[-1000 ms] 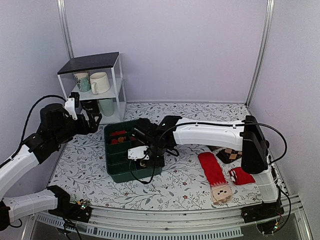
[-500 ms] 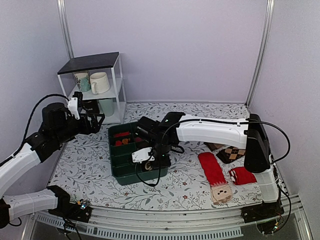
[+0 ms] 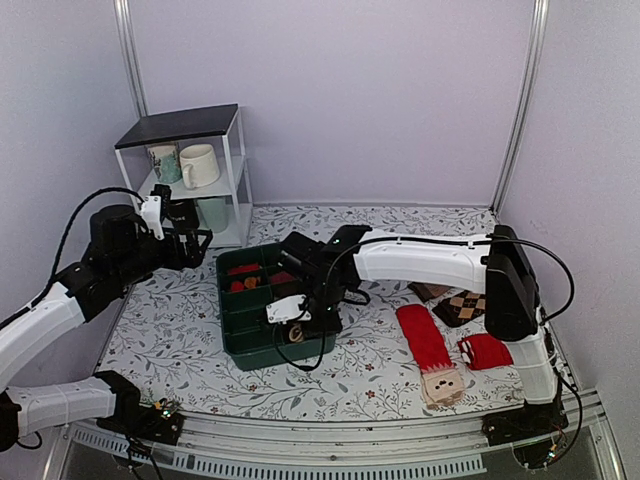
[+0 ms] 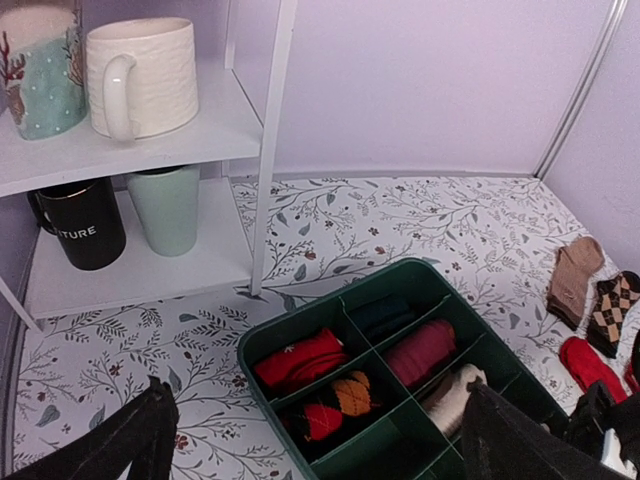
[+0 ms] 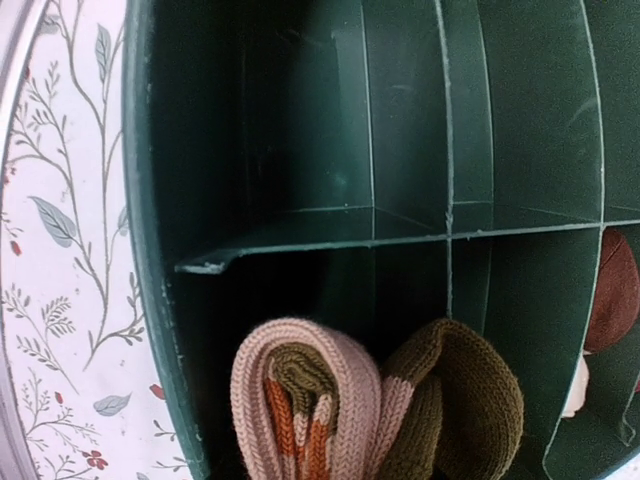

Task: Roll the socks
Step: Pass from the right arm to the left

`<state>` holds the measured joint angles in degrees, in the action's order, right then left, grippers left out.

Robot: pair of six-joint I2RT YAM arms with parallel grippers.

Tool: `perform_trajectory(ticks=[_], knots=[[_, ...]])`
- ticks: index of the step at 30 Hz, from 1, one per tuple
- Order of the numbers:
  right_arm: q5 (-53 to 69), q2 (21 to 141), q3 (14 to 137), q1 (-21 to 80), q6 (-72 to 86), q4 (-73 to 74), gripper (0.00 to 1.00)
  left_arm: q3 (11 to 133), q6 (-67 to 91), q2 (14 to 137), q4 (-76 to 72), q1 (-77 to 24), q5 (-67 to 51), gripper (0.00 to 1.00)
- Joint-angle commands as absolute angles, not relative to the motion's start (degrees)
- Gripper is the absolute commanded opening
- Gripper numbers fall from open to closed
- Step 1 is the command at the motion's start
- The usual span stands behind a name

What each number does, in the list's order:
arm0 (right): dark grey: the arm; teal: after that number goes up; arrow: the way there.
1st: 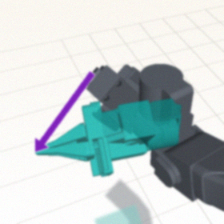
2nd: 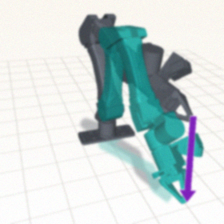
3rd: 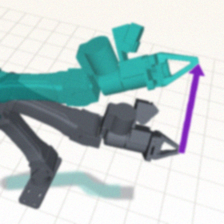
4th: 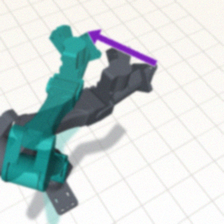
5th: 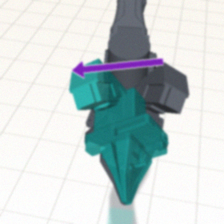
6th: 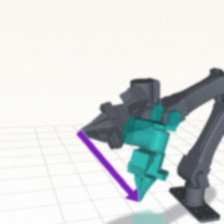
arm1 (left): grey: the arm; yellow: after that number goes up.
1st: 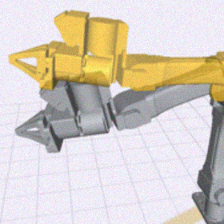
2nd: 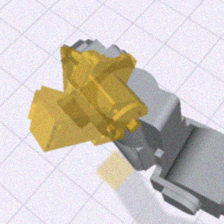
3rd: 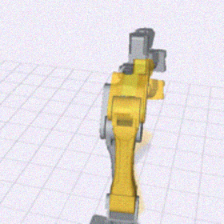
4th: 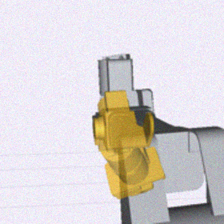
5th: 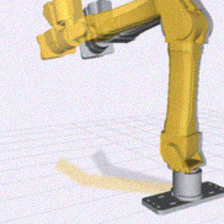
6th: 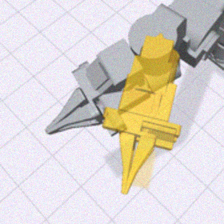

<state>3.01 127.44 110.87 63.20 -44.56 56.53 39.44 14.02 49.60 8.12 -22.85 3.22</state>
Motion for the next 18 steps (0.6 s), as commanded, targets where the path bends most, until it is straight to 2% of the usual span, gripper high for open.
perform_trajectory(ticks=[1, 4, 10, 18], knots=[[9.0, 120.77, 110.59, 59.52, -44.41, 49.59, 0.11, 39.89, 13.18, 49.28, 6.73, -22.32, 3.16, 1.0], [12.12, 114.01, 109.25, 57.92, -43.67, 44.82, 0.12, 39.08, 13.34, 48.89, 5.93, -22.37, 3.13, 1.0], [17.03, 114.53, 115.75, 55.9, -43.95, 55.6, 0.12, 38.43, 13.6, 49.99, 4.97, -22.32, 2.3, 1.0], [36.63, 116.19, 115.49, 52.15, -43.81, 58.75, 0.12, 37.87, 14.24, 50.18, 4.28, -22.32, 1.92, 0.99]])
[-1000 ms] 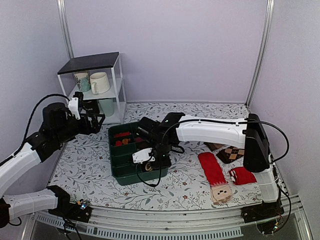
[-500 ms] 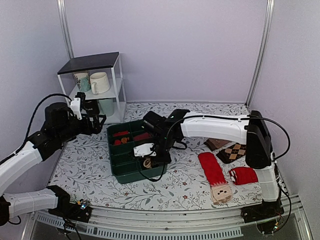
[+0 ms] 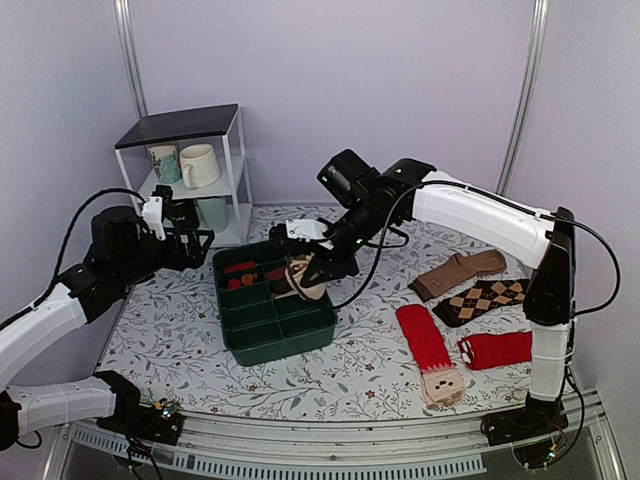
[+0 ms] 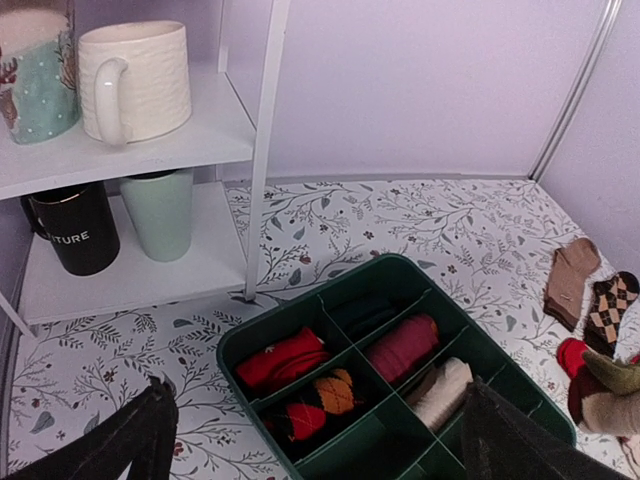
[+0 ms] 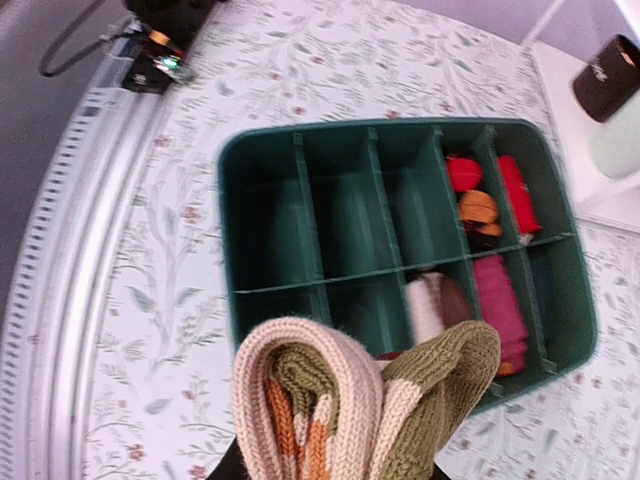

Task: Roll the socks
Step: Pass from the right arm to the left

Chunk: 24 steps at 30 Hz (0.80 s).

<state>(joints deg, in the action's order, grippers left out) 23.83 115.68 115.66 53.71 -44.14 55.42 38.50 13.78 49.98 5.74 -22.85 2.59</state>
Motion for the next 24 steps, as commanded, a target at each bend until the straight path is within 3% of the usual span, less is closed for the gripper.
perform_trajectory(ticks=[1, 7, 13, 19, 24], knots=[[38.65, 116.89, 115.89, 51.84, -43.91, 59.31, 0.12, 37.92, 14.19, 50.03, 4.42, -22.32, 1.92, 1.0], [50.3, 121.1, 119.51, 50.85, -45.67, 65.35, 0.12, 38.22, 13.74, 49.41, 5.19, -22.32, 2.53, 0.99], [58.06, 117.14, 112.53, 50.64, -40.9, 53.87, 0.12, 37.49, 13.23, 49.65, 4.09, -22.32, 0.09, 0.99], [64.2, 106.28, 95.95, 49.67, -26.72, 25.45, 0.12, 31.16, 11.76, 45.09, -12.62, -21.99, -25.19, 0.99], [72.61, 102.13, 90.81, 48.63, -18.19, 11.8, 0.12, 26.99, 18.46, 45.6, -31.53, -21.92, -43.68, 0.99]])
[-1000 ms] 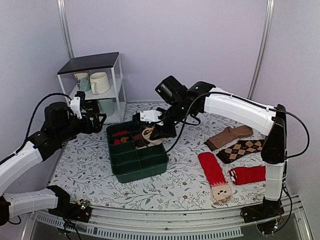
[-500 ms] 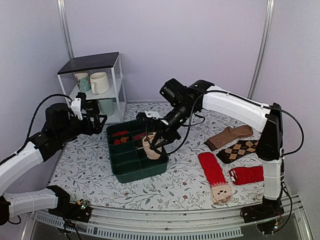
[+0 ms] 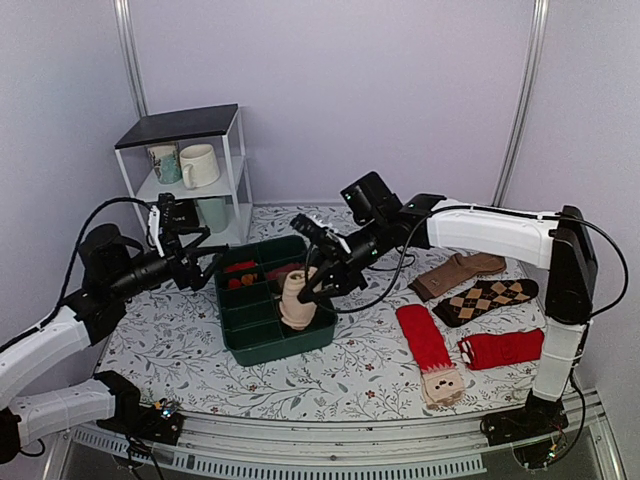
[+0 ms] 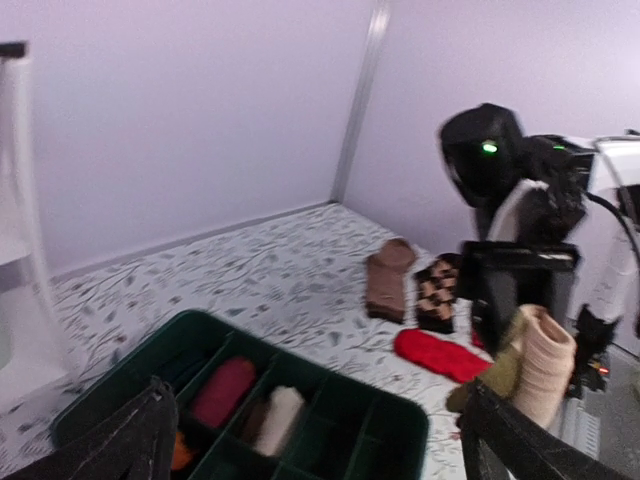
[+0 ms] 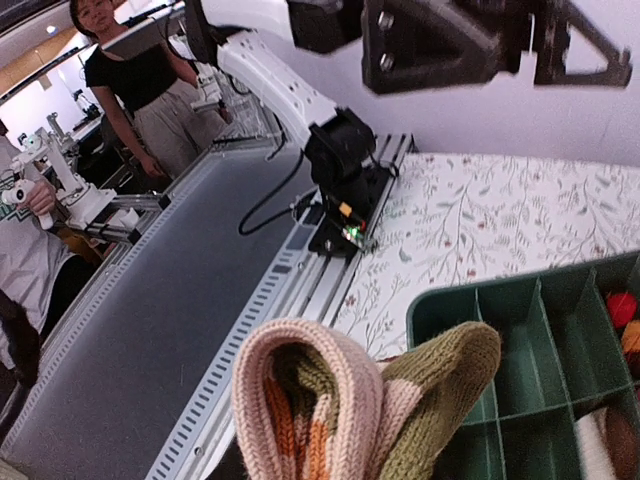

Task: Roll the socks
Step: Pass from the right arm to the left

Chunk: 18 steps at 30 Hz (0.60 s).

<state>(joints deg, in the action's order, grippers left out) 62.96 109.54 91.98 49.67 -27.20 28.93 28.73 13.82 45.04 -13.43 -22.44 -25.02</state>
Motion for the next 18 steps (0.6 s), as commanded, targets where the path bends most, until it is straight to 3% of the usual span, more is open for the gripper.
perform_trajectory(ticks=[1, 5, 18], knots=[[74.09, 101.94, 90.86, 48.68, -17.15, 10.64, 0.12, 27.17, 19.13, 46.57, -32.56, -21.91, -45.77, 1.0], [76.49, 101.6, 91.08, 48.67, -14.64, 7.15, 0.13, 26.11, 23.04, 49.21, -37.05, -22.13, -52.45, 1.0], [78.53, 105.63, 95.65, 49.98, -15.74, 9.59, 0.14, 25.35, 28.86, 55.85, -55.63, -25.76, -57.41, 1.0]])
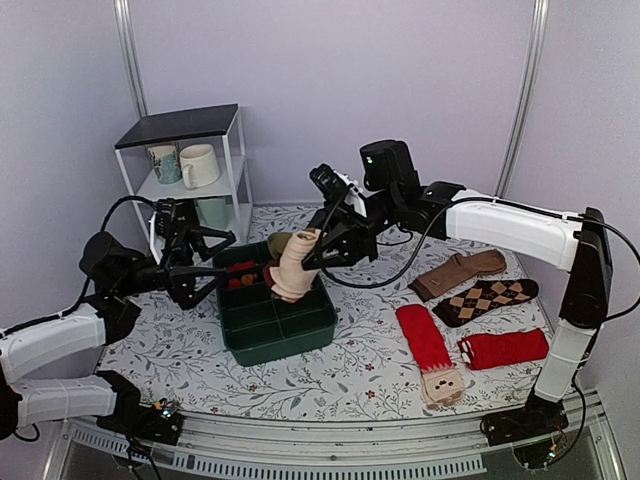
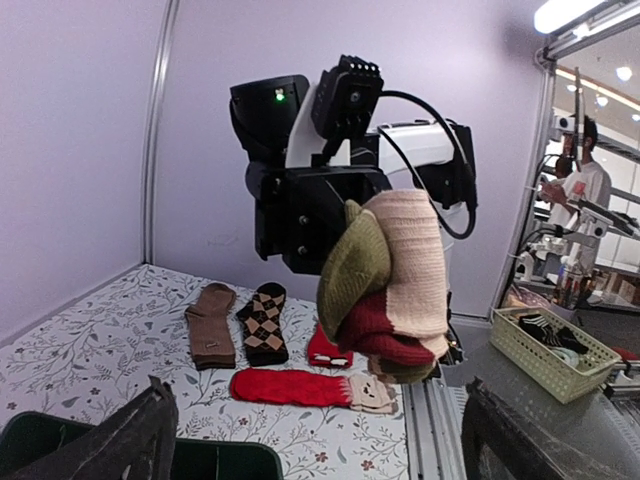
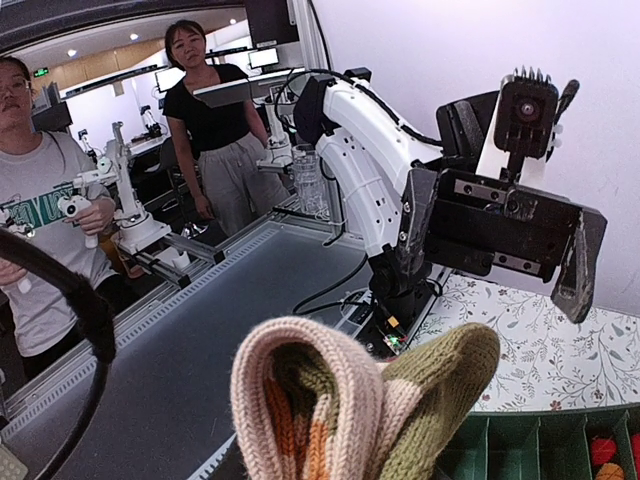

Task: Roll the socks
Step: Pass from the right arm to the left

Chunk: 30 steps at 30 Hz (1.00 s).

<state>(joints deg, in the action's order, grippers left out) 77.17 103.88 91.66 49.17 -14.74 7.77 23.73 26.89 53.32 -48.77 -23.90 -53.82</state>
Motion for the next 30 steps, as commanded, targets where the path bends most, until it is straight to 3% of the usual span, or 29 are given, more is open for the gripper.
perform_trajectory(ticks=[1, 8, 19, 30], knots=[[77.47, 106.24, 96.88, 50.28, -16.63, 12.51, 0.14, 25.9, 28.65, 56.88, -55.33, -26.09, -57.61, 0.99], [74.37, 111.28, 105.79, 52.02, -26.37, 27.45, 0.13, 28.47, 29.5, 61.19, -56.25, -28.16, -57.33, 0.99], [72.75, 115.67, 111.94, 53.44, -31.93, 36.19, 0.13, 31.13, 28.76, 64.54, -55.8, -29.69, -57.75, 1.0], [62.28, 115.59, 112.25, 53.64, -27.79, 28.99, 0.13, 30.93, 29.0, 65.39, -55.04, -32.43, -58.18, 0.99]])
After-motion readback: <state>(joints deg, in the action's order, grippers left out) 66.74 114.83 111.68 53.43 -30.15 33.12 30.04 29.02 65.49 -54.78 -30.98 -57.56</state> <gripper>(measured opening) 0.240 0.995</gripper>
